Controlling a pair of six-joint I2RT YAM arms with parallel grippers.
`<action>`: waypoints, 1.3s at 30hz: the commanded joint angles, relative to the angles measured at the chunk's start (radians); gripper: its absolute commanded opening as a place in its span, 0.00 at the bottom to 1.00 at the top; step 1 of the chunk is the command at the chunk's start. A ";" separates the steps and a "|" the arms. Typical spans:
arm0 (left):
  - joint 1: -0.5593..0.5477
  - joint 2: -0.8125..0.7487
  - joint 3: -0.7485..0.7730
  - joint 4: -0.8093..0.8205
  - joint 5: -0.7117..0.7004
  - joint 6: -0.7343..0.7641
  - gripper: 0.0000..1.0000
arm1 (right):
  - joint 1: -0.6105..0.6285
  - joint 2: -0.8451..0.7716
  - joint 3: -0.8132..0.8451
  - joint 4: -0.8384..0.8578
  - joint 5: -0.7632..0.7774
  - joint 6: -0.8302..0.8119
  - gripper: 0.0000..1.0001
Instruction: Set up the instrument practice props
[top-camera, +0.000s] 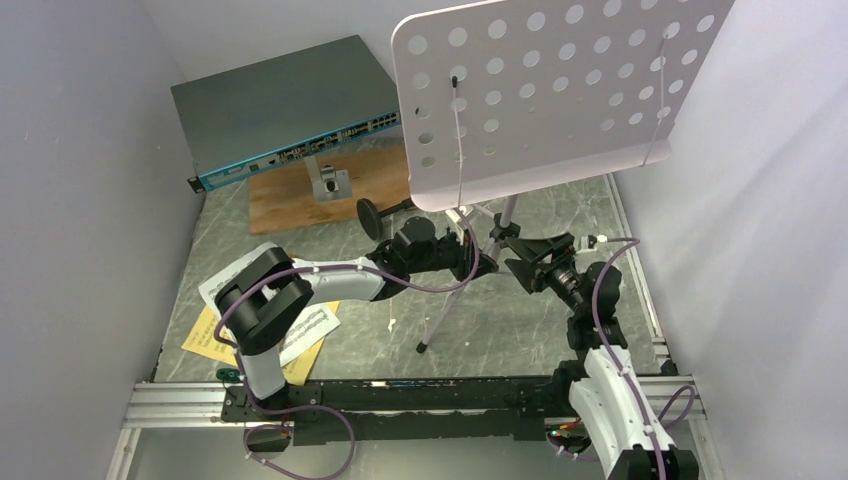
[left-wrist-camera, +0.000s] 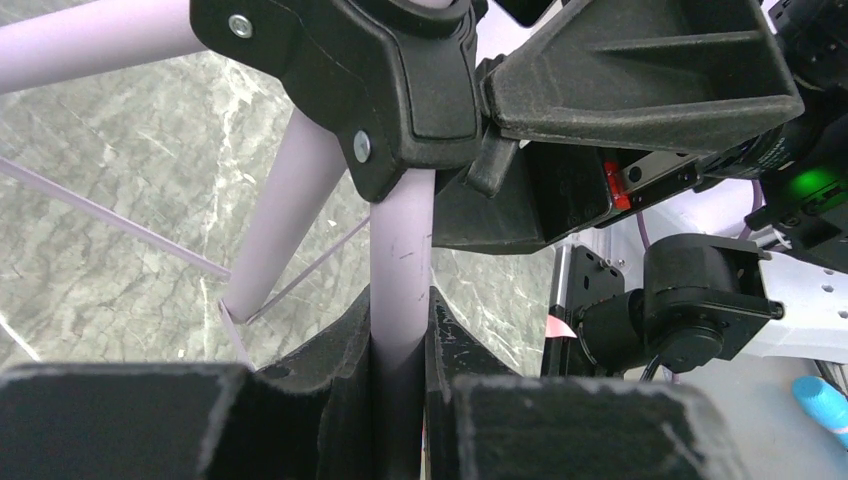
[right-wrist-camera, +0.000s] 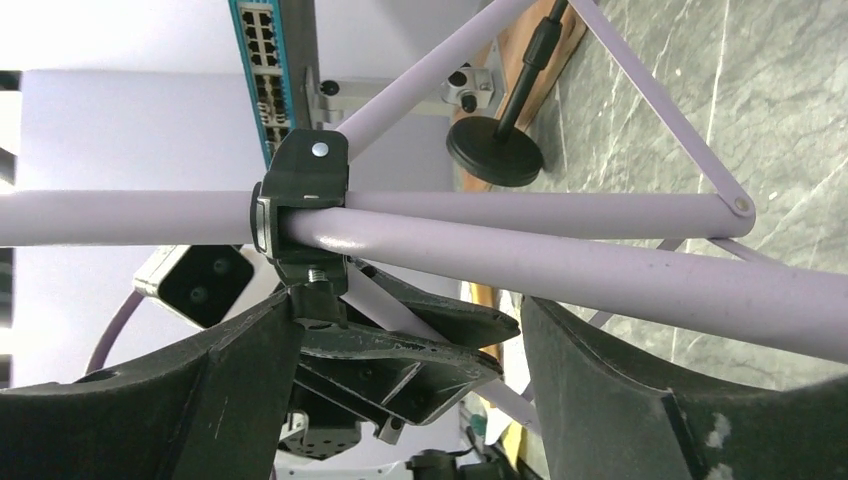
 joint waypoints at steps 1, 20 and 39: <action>-0.007 0.073 -0.072 -0.279 0.002 -0.083 0.00 | -0.028 0.025 -0.093 -0.058 0.006 0.087 0.79; -0.007 0.077 -0.058 -0.294 0.002 -0.072 0.00 | -0.035 0.092 0.250 -0.318 -0.060 -0.320 0.61; -0.006 0.071 -0.039 -0.322 0.005 -0.063 0.00 | -0.056 0.053 -0.132 0.072 -0.065 0.222 0.67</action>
